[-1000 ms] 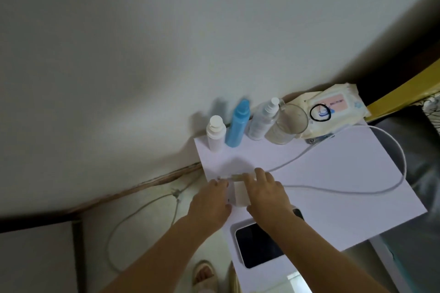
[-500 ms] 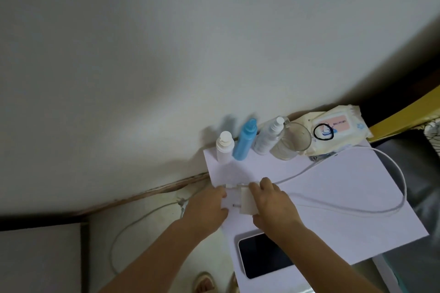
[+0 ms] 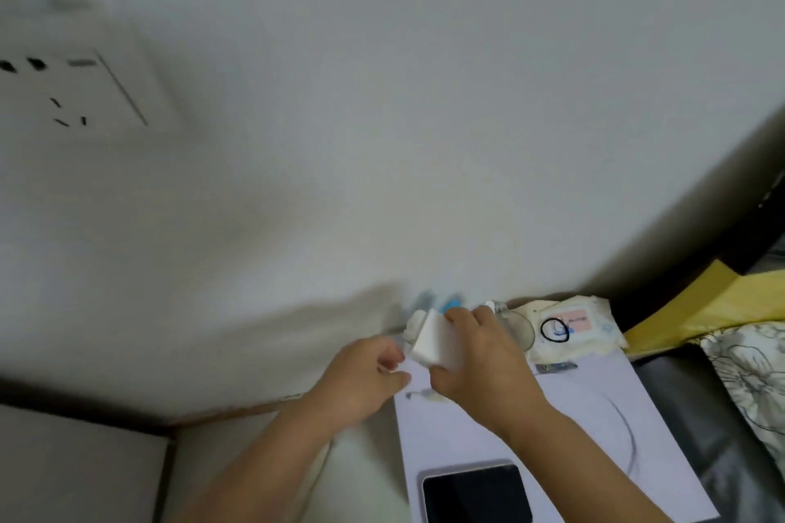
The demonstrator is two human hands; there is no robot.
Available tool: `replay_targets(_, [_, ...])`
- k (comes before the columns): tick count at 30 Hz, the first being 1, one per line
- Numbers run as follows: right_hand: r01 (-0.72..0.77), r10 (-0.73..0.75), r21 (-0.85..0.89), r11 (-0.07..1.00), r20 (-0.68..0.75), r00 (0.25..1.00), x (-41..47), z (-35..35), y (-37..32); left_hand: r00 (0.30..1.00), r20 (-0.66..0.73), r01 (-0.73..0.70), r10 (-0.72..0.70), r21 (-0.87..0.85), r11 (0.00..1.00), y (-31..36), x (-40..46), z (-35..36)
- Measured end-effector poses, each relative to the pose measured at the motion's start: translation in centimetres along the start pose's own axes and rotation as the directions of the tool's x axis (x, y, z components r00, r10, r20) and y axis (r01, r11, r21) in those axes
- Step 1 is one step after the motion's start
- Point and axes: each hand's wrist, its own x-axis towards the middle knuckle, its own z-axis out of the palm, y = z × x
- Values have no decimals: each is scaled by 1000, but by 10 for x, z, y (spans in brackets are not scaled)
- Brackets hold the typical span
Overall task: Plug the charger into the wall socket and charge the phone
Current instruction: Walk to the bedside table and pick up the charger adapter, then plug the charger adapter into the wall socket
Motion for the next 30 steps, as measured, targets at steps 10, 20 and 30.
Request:
replay_targets(10, [188, -176, 81, 979, -143, 974, -6, -95, -109, 972, -184, -157, 146, -50, 986, 77, -86, -74])
replay_targets(20, [377, -336, 218, 900, -206, 919, -20, -134, -242, 825, -514, -258, 236, 28, 966, 92, -171, -177])
replay_targets(30, [132, -178, 631, 764, 10, 984, -8, -114, -276, 732, -630, -225, 261, 139, 964, 75, -178, -207])
